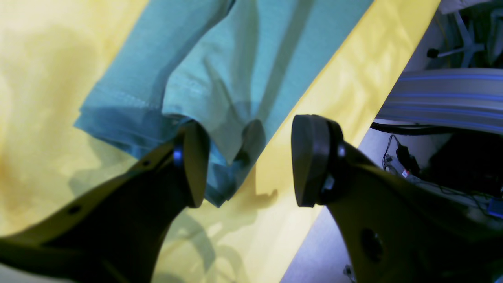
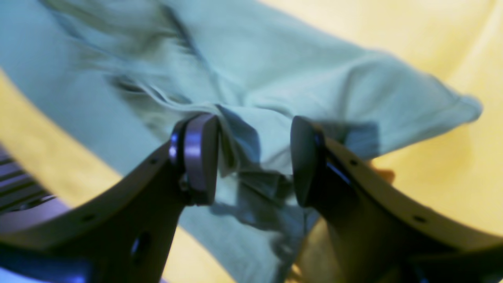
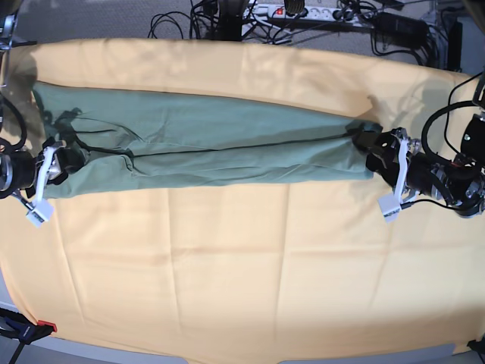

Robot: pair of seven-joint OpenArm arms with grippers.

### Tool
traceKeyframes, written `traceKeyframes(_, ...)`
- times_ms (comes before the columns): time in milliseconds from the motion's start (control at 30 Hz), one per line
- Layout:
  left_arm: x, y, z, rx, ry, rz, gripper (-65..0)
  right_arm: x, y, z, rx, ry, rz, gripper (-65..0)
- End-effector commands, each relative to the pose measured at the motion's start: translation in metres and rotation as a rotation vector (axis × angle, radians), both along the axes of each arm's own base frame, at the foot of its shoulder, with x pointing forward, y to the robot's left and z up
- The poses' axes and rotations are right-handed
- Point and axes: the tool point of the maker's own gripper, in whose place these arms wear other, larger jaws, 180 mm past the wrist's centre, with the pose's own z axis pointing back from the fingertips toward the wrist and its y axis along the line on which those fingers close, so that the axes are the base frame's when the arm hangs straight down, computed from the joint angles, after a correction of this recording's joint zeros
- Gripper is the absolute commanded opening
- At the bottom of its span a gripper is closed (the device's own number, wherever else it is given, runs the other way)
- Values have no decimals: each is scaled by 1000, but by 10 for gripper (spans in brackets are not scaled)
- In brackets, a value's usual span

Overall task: Fold the T-shirt properly
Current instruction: 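Drag the folded hem edge over the shirt with both grippers, then release the shirt and raise both grippers, then grasp the folded strip's ends with both grippers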

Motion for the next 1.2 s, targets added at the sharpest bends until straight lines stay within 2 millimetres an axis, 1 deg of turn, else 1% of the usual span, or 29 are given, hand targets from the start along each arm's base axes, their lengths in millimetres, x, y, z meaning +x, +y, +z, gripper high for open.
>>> traceKeyframes(0,14,5,21,-18,-63,22,-305,9,-5,25,14,-61,8,-334)
traceKeyframes(67,23,9,32,-33,-103,51,-305,9,-2,38,72,-76,19,-339)
traceKeyframes(100,29,12,39,-44,-128,69,-305,9,-4,42,79,-82,15,-358)
traceKeyframes(133,35,15,47,-54,-155,88,-305,10,-7,46,79,-93,5,-401)
traceKeyframes(233,53,28,74,-85,-224,188,-305,15,-18,58,85,-135,-34,-607)
traceKeyframes(267,58,33,84,-96,-253,212,-305,16,-21,63,93,-153,-48,-650)
traceKeyframes(400,73,51,119,-135,-360,286,-305,19,-27,92,174,-227,-79,-650)
traceKeyframes(467,76,60,130,-148,-397,316,-306,19,-35,97,176,-246,-102,-650)
traceKeyframes(567,75,73,139,-165,-430,365,-305,22,-35,102,219,-286,-133,-650)
traceKeyframes(633,71,83,140,-176,-437,405,-306,21,-30,96,251,-282,-142,-650)
traceKeyframes(867,53,120,138,-205,-454,551,-305,4,-4,54,340,-189,-152,-650)
traceKeyframes(1000,40,138,134,-206,-450,618,-306,-8,14,31,397,-135,-162,-650)
traceKeyframes(1067,34,146,131,-205,-448,648,-306,-10,14,12,370,-127,-210,-650)
traceKeyframes(1167,27,155,130,-204,-446,684,-306,-12,8,-15,290,-126,-278,-650)
